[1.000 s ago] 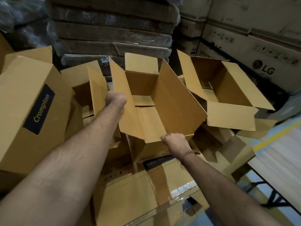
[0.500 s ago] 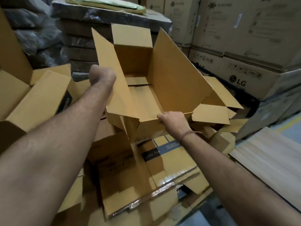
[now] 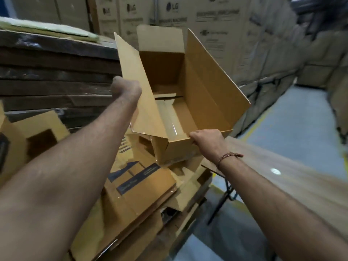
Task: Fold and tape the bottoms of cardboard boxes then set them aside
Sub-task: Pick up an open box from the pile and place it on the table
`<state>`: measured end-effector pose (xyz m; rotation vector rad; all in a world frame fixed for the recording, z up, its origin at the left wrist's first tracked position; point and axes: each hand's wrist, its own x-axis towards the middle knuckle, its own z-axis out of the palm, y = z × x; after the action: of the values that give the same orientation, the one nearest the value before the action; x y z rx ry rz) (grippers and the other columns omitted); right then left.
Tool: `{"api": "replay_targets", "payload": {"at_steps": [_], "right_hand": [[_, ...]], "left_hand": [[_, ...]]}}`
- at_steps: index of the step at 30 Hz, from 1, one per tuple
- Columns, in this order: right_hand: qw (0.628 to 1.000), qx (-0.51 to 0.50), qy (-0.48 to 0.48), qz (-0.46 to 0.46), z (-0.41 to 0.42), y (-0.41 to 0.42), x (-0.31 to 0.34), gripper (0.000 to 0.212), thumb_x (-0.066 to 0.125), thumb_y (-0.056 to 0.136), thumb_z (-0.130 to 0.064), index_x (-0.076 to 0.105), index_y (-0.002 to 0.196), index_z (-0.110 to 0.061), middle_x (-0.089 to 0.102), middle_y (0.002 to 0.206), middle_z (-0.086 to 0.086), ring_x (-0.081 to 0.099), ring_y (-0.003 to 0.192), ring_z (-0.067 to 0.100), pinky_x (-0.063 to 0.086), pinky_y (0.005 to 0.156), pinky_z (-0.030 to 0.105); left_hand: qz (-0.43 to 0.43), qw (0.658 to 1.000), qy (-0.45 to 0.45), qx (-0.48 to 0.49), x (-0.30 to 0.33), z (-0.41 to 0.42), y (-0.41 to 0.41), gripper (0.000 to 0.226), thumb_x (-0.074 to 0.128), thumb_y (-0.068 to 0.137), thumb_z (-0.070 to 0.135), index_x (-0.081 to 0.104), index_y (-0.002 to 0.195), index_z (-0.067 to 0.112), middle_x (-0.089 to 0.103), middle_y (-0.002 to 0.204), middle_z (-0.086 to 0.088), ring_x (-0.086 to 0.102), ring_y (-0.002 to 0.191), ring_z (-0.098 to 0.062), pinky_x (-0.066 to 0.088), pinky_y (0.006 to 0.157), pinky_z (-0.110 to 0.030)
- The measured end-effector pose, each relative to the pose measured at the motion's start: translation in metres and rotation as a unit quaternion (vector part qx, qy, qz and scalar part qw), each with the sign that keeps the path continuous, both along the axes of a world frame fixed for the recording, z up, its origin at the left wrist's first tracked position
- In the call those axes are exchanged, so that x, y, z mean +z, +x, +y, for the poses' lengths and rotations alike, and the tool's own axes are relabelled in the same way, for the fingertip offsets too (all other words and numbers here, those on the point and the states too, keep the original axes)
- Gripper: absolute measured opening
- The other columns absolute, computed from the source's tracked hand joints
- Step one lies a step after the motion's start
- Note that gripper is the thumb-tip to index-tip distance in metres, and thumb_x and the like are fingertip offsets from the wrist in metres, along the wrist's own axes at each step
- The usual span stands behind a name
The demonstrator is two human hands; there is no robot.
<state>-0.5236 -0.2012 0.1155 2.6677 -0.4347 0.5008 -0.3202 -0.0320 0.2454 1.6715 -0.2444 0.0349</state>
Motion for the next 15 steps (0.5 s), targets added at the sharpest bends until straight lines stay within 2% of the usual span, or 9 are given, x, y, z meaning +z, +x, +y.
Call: {"api": "replay_targets", "payload": {"at_steps": [4, 7, 9, 12, 13, 15], "right_hand": [[0.997, -0.072, 0.007, 0.011, -0.049, -0.06, -0.007, 0.009, 0.055, 0.098, -0.018, 0.06, 0.096, -0.025, 0.067, 0.09, -0.003, 0.067, 0.083, 0.025, 0.032, 0.055, 0.033], [0.993, -0.113, 0.002, 0.021, -0.091, -0.096, -0.015, 0.01, 0.055, 0.098, -0.017, 0.059, 0.095, -0.025, 0.066, 0.087, -0.004, 0.067, 0.08, 0.024, 0.035, 0.055, 0.032], [0.99, -0.136, 0.002, 0.026, -0.122, -0.116, -0.019, 0.011, 0.056, 0.097, -0.016, 0.059, 0.093, -0.026, 0.066, 0.085, -0.004, 0.067, 0.078, 0.023, 0.035, 0.054, 0.032], [0.985, -0.17, 0.004, 0.031, -0.171, -0.145, -0.021, 0.01, 0.058, 0.097, -0.018, 0.059, 0.092, -0.026, 0.066, 0.086, -0.004, 0.067, 0.078, 0.023, 0.045, 0.056, 0.033], [0.983, -0.183, 0.004, 0.035, -0.188, -0.154, -0.021, 0.009, 0.058, 0.097, -0.018, 0.06, 0.094, -0.026, 0.067, 0.087, -0.004, 0.067, 0.079, 0.023, 0.045, 0.057, 0.032], [0.975, -0.217, 0.005, 0.042, -0.223, -0.172, -0.024, 0.011, 0.058, 0.096, -0.014, 0.062, 0.094, -0.025, 0.067, 0.088, -0.004, 0.067, 0.082, 0.024, 0.036, 0.057, 0.031]], "left_hand": [[0.011, 0.999, 0.003, -0.032, -0.012, -0.074, -0.038, 0.039, 0.055, 0.096, 0.014, 0.06, 0.134, 0.006, 0.066, 0.13, -0.015, 0.067, 0.117, -0.032, 0.059, 0.097, -0.044], [0.021, 1.0, 0.016, 0.001, -0.023, -0.139, -0.061, 0.027, 0.059, 0.096, 0.011, 0.065, 0.122, 0.009, 0.069, 0.117, -0.009, 0.068, 0.109, -0.027, 0.06, 0.092, -0.041], [0.023, 0.999, 0.02, -0.019, -0.032, -0.185, -0.073, 0.023, 0.06, 0.099, 0.013, 0.065, 0.121, 0.01, 0.068, 0.116, -0.007, 0.068, 0.109, -0.024, 0.06, 0.09, -0.037], [0.042, 0.997, 0.01, -0.063, -0.043, -0.254, -0.09, 0.017, 0.06, 0.102, 0.016, 0.064, 0.117, 0.012, 0.068, 0.116, -0.007, 0.068, 0.106, -0.023, 0.061, 0.091, -0.039], [0.056, 0.996, 0.001, -0.072, -0.045, -0.276, -0.096, 0.013, 0.059, 0.102, 0.017, 0.063, 0.114, 0.014, 0.068, 0.114, -0.006, 0.069, 0.103, -0.021, 0.061, 0.088, -0.037], [0.09, 0.991, -0.028, -0.094, -0.048, -0.315, -0.112, 0.007, 0.056, 0.104, 0.02, 0.06, 0.109, 0.018, 0.066, 0.104, -0.001, 0.065, 0.09, -0.013, 0.056, 0.073, -0.027]]}}
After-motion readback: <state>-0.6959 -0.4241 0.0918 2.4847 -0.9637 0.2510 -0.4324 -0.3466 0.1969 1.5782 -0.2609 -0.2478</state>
